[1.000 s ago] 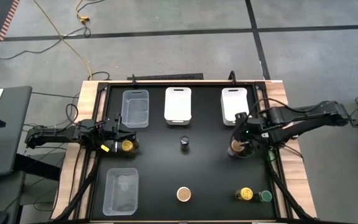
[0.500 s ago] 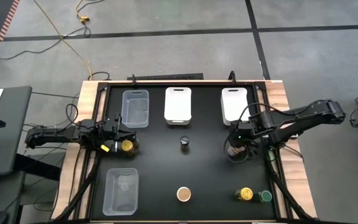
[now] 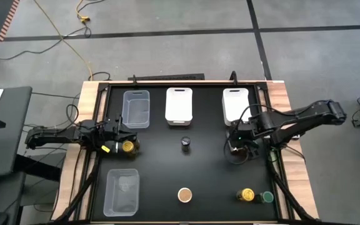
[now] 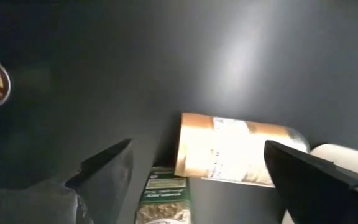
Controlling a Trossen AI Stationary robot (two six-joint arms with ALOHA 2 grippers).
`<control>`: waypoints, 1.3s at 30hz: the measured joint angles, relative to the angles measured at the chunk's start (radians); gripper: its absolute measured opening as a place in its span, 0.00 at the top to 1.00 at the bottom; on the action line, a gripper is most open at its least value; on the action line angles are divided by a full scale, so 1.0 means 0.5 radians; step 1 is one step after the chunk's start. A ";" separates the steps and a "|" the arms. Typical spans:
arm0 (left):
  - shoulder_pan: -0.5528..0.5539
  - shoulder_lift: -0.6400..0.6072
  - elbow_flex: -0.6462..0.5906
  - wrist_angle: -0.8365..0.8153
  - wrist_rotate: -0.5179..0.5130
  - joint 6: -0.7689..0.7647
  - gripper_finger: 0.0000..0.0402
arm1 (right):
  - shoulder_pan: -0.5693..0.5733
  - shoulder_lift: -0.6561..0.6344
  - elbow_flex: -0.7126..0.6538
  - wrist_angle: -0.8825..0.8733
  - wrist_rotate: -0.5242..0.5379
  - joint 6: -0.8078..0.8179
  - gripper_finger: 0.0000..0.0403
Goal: Sort spices by type
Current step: Put the top green spice bottle into the right white bin
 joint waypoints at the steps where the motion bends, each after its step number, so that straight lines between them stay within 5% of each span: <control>1: 0.001 0.000 0.000 0.000 0.000 0.000 1.00 | 0.000 -0.008 0.012 -0.001 0.000 0.000 0.05; 24: 0.000 0.000 0.000 0.000 0.001 0.000 1.00 | 0.001 -0.008 0.041 0.009 -0.006 0.048 0.05; 39: 0.001 0.000 0.000 0.000 0.001 0.000 1.00 | 0.003 -0.008 0.041 0.000 0.001 0.535 0.05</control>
